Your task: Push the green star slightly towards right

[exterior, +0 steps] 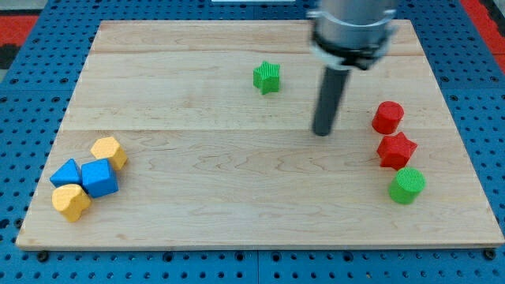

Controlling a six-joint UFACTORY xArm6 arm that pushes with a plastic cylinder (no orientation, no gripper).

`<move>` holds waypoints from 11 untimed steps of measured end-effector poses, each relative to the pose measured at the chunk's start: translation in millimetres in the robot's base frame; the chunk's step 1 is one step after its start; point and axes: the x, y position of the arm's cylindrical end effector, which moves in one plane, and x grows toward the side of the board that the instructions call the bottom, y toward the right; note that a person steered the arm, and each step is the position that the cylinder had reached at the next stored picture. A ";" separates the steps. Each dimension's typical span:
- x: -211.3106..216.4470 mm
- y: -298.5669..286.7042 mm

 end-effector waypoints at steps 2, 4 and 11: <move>-81.7 -107.1; -136.8 4.4; -67.1 78.6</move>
